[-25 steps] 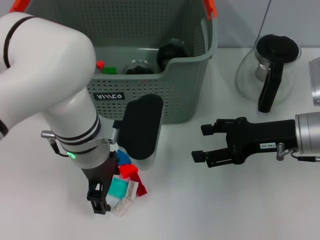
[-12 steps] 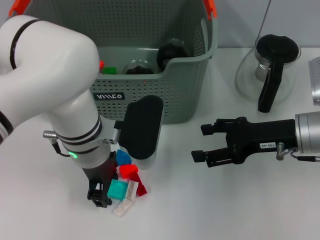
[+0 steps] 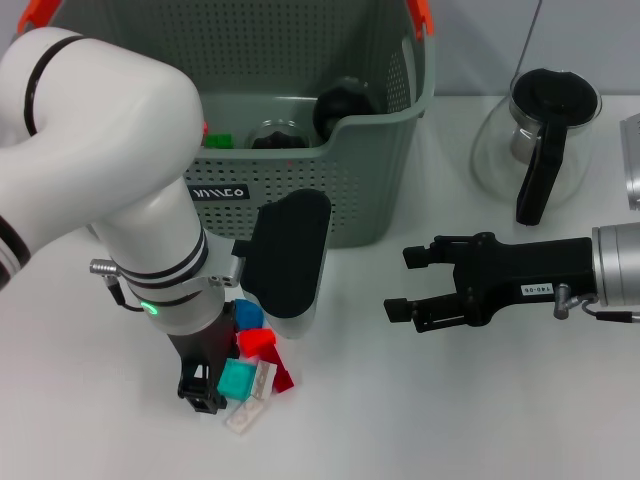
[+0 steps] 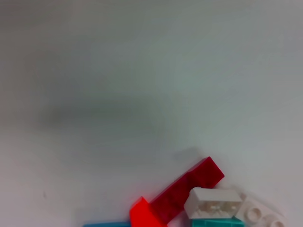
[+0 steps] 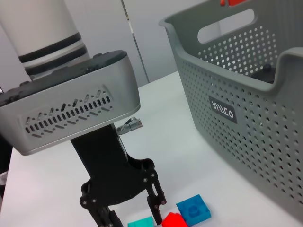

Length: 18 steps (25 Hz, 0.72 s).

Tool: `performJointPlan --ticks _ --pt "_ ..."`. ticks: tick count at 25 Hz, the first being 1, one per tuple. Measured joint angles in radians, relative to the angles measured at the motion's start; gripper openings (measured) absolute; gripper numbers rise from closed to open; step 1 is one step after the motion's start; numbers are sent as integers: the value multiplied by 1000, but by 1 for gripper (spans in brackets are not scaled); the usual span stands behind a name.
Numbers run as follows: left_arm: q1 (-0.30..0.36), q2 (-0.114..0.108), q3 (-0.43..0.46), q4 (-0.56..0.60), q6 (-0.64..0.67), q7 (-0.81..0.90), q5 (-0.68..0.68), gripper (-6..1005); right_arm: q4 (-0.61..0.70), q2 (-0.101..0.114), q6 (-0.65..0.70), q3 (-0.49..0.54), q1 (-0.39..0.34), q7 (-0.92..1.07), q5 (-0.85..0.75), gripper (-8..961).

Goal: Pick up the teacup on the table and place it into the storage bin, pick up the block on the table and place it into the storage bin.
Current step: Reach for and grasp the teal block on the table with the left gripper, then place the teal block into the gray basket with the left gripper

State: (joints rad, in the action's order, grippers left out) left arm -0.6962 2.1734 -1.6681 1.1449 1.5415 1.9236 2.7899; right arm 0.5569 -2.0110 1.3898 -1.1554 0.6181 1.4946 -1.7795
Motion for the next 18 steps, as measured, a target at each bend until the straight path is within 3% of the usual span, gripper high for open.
performJointPlan --ticks 18 --pt "-13 0 7 4 16 9 -8 404 0 0 0 3 0 -1 0 925"
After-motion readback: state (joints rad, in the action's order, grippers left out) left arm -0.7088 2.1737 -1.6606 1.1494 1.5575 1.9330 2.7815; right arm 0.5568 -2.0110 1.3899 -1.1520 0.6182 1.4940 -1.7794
